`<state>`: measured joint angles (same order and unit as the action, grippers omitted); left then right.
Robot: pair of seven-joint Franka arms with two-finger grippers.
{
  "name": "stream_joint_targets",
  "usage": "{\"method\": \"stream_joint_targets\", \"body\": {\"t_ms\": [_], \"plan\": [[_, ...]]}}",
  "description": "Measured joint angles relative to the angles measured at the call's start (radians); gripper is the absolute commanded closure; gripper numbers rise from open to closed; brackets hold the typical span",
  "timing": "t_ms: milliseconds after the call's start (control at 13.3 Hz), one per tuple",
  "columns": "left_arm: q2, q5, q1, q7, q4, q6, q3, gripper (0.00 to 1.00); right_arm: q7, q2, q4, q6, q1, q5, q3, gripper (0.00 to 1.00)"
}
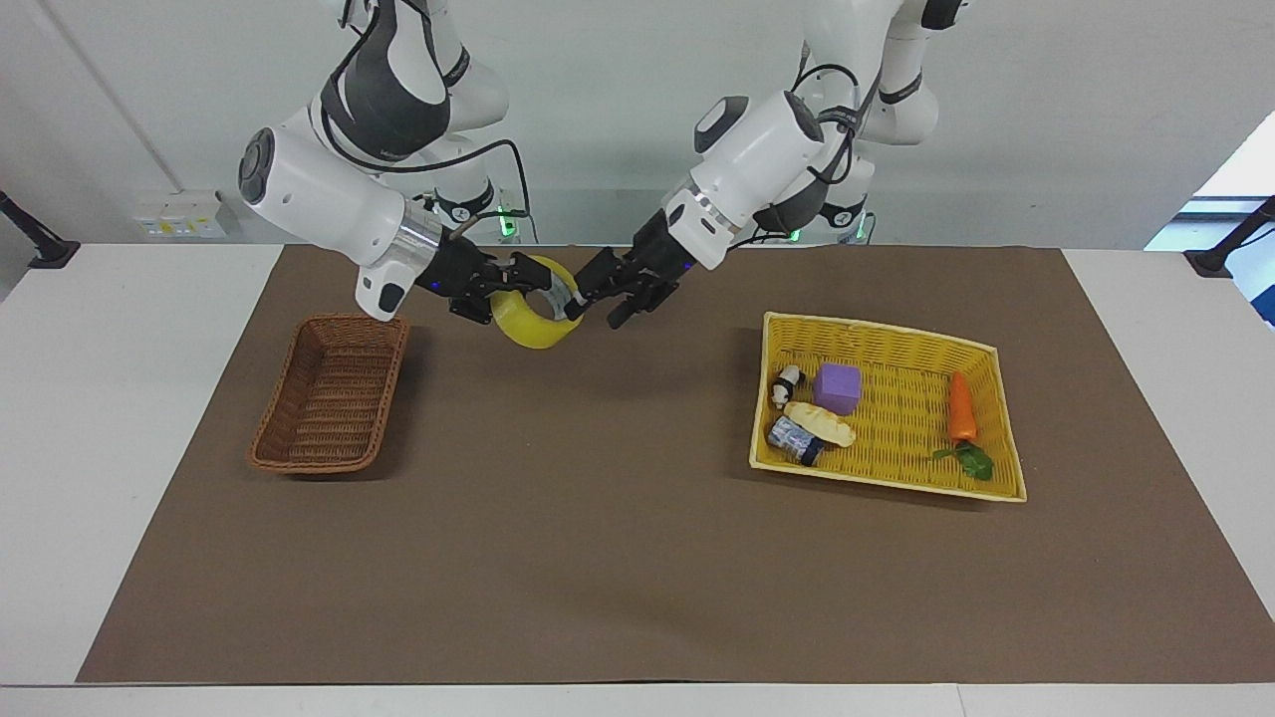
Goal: Move tape to another basket
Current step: 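Take the tape with the right gripper while the left gripper releases it, then lower the tape into the brown basket while the left gripper withdraws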
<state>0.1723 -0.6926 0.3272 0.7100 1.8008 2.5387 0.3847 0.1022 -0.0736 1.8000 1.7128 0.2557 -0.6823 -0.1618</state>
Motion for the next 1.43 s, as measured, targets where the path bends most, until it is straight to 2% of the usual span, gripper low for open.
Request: {"method": "stream_joint_targets", "body": {"t_ms": [226, 451, 752, 978, 1204, 1429], "plan": [[-0.013, 0.073, -0.094, -0.029, 0.0, -0.126, -0.008, 0.0, 0.022, -0.001, 0.001, 0.014, -0.039, 0.077, -0.003, 1.0], [-0.014, 0.201, -0.207, -0.077, 0.0, -0.23, -0.011, 0.0, 0.104, -0.005, 0.012, 0.046, -0.138, 0.218, -0.006, 1.0], [-0.017, 0.301, -0.403, -0.306, -0.005, -0.417, -0.016, 0.0, 0.383, -0.029, 0.108, 0.112, -0.308, 0.24, -0.009, 1.0], [-0.022, 0.482, -0.497, -0.412, -0.031, -0.524, -0.016, 0.0, 0.524, -0.06, 0.186, 0.179, -0.387, 0.24, -0.01, 1.0], [-0.031, 0.652, -0.513, -0.47, -0.102, -0.668, -0.016, 0.0, 0.594, -0.091, 0.214, 0.199, -0.424, 0.24, -0.009, 1.0], [-0.044, 0.7, -0.53, -0.582, -0.245, -0.907, -0.018, 0.0, 0.617, -0.1, 0.221, 0.204, -0.441, 0.24, -0.009, 1.0]]}}
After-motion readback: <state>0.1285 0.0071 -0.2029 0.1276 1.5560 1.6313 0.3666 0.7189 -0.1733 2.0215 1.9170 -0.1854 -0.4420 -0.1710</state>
